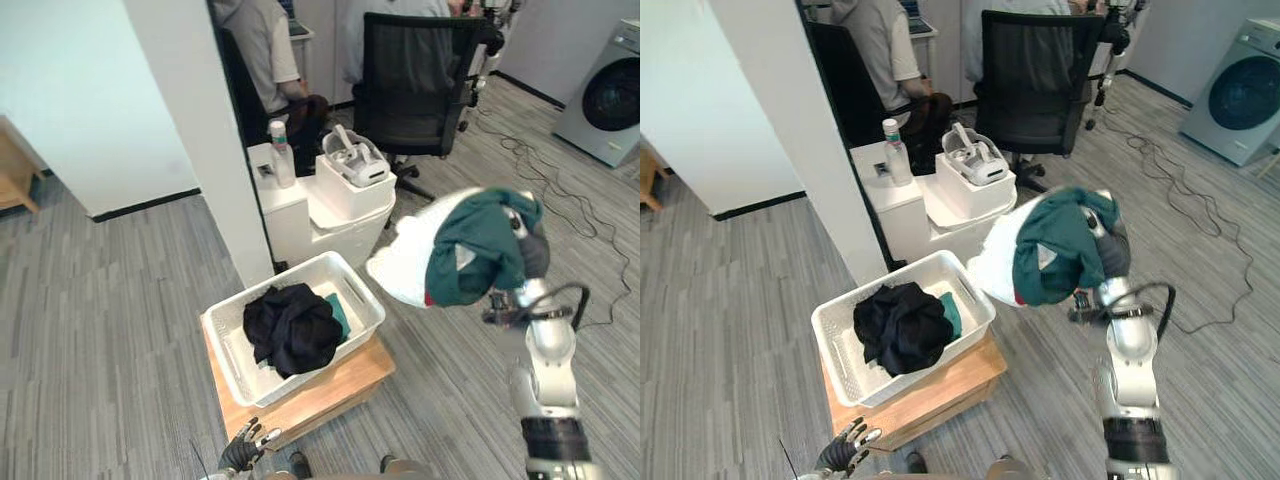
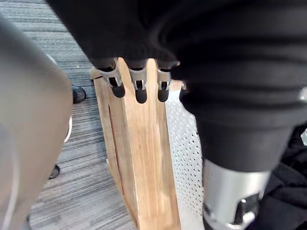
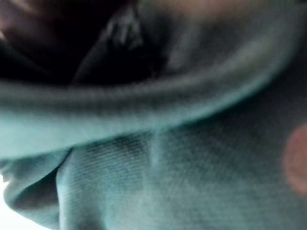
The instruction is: Tidy the bed and pick cloth on bed and put in laundry
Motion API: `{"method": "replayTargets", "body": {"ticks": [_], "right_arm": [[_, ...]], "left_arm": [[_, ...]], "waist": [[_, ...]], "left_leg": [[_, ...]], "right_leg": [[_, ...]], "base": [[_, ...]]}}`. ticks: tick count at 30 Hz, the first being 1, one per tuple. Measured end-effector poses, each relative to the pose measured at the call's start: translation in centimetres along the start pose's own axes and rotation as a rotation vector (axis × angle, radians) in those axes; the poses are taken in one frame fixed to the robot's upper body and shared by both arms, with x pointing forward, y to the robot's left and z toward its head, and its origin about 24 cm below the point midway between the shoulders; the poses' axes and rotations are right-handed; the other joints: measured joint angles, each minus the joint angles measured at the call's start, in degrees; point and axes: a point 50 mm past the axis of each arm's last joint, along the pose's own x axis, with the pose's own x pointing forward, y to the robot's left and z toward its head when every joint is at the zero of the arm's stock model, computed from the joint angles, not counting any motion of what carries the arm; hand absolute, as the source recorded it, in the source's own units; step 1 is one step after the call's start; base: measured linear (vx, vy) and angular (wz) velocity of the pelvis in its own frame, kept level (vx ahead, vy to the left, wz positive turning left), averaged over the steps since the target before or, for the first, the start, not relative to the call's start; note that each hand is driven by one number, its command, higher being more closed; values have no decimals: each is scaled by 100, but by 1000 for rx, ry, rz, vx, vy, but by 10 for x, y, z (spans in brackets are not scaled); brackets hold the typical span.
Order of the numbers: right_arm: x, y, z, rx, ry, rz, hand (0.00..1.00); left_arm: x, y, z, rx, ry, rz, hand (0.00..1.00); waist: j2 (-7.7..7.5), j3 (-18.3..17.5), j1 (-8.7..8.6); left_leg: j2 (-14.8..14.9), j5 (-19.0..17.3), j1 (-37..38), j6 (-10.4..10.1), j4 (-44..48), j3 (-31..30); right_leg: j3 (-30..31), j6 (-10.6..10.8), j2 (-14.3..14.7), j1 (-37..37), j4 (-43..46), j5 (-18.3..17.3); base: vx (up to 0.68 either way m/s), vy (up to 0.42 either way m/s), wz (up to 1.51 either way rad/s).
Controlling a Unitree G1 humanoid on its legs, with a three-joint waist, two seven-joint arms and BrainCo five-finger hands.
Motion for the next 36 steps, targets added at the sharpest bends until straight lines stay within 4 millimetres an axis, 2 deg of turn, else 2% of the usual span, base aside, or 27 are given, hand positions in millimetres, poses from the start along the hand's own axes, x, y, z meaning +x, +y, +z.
{"method": "replayTargets", "body": {"ticks": [4, 6, 10, 12, 14, 18, 19, 20, 21, 22, 23, 25, 26, 28, 29, 30, 31, 32, 36], "right_arm": [[8, 16, -11, 47, 89, 71, 100], [9, 27, -21, 55, 158, 110, 100], [17, 37, -43, 67, 267, 139, 100], [22, 42, -50, 45, 298, 138, 100], [34, 45, -50, 23, 284, 128, 100], [71, 38, -33, -86, 203, 91, 100], [75, 36, -32, -105, 199, 83, 100], [79, 32, -29, -135, 194, 74, 100], [81, 30, -29, -143, 193, 71, 100], [85, 26, -27, -160, 190, 61, 100], [90, 23, -24, -174, 183, 56, 100], [94, 15, -22, -180, 182, 27, 100], [94, 6, -19, -188, 175, -15, 100], [93, -3, -16, -201, 171, -45, 100], [93, -7, -15, -202, 168, -57, 100], [92, -10, -14, -200, 162, -69, 100], [93, -11, -12, -198, 154, -71, 100], [94, -10, -7, -189, 131, -70, 100], [93, -8, -8, -183, 133, -44, 100]], "left_arm": [[0, 2, 0, -21, -6, 13, 0], [-1, 6, -1, -27, 3, 29, 0], [0, 5, 0, -29, 4, 31, 0], [3, 3, 4, -37, 3, 27, 0], [4, 1, 7, -43, -3, 30, 0], [8, -9, 22, -66, -50, -4, 0], [9, -10, 24, -71, -57, -6, 0], [9, -13, 27, -73, -66, -11, 0], [9, -15, 28, -78, -69, -13, 0], [9, -16, 30, -95, -77, -21, 0], [9, -17, 32, -98, -87, -28, 0], [9, -18, 36, -96, -97, -35, 0], [8, -17, 42, -78, -108, -43, 0], [8, -18, 45, -58, -107, -50, 0], [8, -17, 44, -44, -97, -52, 0], [9, -17, 45, -30, -81, -55, 0], [9, -17, 45, -29, -75, -55, 0], [10, -19, 46, -36, -68, -57, 0], [11, -21, 47, -41, -75, -66, 0]], "waist": [[2, -1, 56], [4, -3, 138], [7, -1, 184], [47, 46, 321], [107, 198, 329], [352, 812, 347], [385, 877, 359], [429, 975, 476], [441, 1005, 522], [448, 1040, 631], [414, 1079, 649], [322, 1186, 628], [219, 1332, 589], [240, 1456, 533], [246, 1493, 446], [256, 1500, 375], [256, 1500, 353], [301, 1511, 382], [391, 1563, 457]], "left_leg": [[3, 114, -90, 38, -4, -129], [10, 160, -103, 41, -4, -194], [20, 276, -201, 46, -4, -398], [52, 338, -379, 15, -2, -488], [61, 421, -519, -1, 0, -591], [87, 469, -940, -49, 3, -669], [94, 477, -987, -61, 5, -668], [113, 498, -1067, -92, 23, -666], [126, 512, -1102, -112, 33, -660], [142, 516, -1175, -118, 38, -627], [123, 519, -1231, -120, 42, -600], [-5, 518, -1200, -120, 44, -572], [-172, 519, -1114, -118, 113, -659], [-215, 522, -1134, -109, 376, -832], [-210, 523, -1149, -107, 506, -967], [-181, 525, -1151, -110, 550, -1043], [-153, 525, -1169, -110, 565, -1041], [-32, 527, -1246, -113, 599, -1032], [218, 626, -1260, -216, 388, -932]], "right_leg": [[-171, -41, -9, 6, -10, 28], [-240, -60, -7, 25, -15, 44], [-449, -94, -5, 42, -15, 70], [-561, -152, 22, -33, -7, 105], [-651, -167, 27, -149, 72, 101], [-878, -185, -24, -646, 366, 110], [-900, -185, -27, -698, 389, 110], [-919, -184, -31, -792, 438, 108], [-919, -187, -24, -829, 445, 110], [-917, -193, -23, -925, 491, 114], [-919, -212, -75, -1058, 681, 30], [-916, -181, -293, -1241, 1209, -246], [-872, -143, -523, -1361, 1860, -475], [-629, -147, -610, -1389, 2225, -504], [-446, -186, -545, -1331, 2286, -521], [-350, -254, -392, -1094, 1975, -607], [-311, -216, -330, -972, 1741, -656], [-311, -141, -193, -926, 1479, -594], [-284, -219, 70, -947, 1158, -410]], "base": [[-45, 1, 21], [-42, 5, 15], [-62, -2, 29], [-106, -8, 23], [-154, -12, 28], [-159, -13, 33], [-130, -35, 25], [-98, -38, 10], [-83, -46, 1], [-30, -40, -1], [-22, -37, 5], [12, -23, 30], [39, -34, 44], [54, -54, 48], [70, -92, 62], [58, -77, 51], [31, -101, 19], [10, -120, -12], [9, -88, -18]]}}
